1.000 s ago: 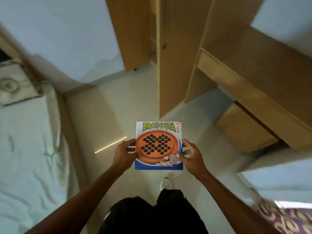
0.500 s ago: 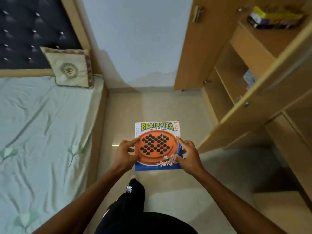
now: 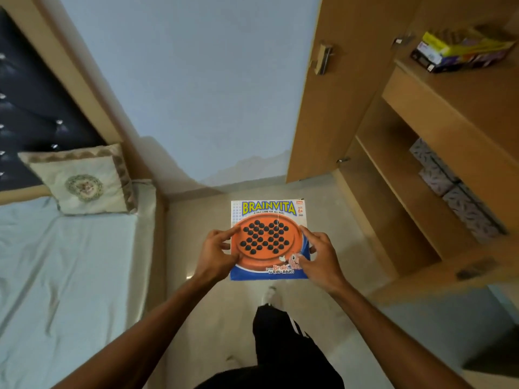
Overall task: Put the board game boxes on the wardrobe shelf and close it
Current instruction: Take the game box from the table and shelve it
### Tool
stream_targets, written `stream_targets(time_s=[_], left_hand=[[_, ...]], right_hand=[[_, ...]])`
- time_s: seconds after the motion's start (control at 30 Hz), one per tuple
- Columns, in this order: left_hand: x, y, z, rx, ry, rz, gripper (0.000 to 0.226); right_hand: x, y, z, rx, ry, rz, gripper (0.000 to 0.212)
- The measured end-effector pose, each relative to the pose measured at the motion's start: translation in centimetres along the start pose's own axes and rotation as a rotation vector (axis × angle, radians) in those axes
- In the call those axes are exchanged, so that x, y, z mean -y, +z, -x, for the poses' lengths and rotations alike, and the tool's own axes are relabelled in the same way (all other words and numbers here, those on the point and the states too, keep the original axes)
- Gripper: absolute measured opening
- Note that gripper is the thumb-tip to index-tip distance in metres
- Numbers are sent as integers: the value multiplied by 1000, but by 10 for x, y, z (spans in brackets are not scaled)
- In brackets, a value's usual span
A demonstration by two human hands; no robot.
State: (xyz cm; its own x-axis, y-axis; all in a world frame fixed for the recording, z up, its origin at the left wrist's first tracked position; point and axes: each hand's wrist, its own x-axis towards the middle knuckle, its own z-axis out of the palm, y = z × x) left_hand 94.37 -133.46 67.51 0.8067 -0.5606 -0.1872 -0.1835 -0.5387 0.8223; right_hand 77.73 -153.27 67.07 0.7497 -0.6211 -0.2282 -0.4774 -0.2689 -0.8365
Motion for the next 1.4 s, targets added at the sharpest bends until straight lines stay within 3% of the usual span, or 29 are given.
stream_targets(time_s=[0.4,0.87,1.2,1.33,1.4], left_hand=[[-121,55,-295,115,129,-50,60],[-354,251,-554,462,364,4,64],[-559,384,-665,685,597,132,63],[-631,431,-703,740,684,166,56],[-664,455,-721,734,695,119,49]], right_hand=[[27,-103,-257,-200,16,-15,71],[-20,-341,-444,-610,146,-40,70],[-42,-520,-537,-874,257,70,67],[-91,-600,-587,-865,208,145,65],[-79,-632,-604,-895,195,151,60]])
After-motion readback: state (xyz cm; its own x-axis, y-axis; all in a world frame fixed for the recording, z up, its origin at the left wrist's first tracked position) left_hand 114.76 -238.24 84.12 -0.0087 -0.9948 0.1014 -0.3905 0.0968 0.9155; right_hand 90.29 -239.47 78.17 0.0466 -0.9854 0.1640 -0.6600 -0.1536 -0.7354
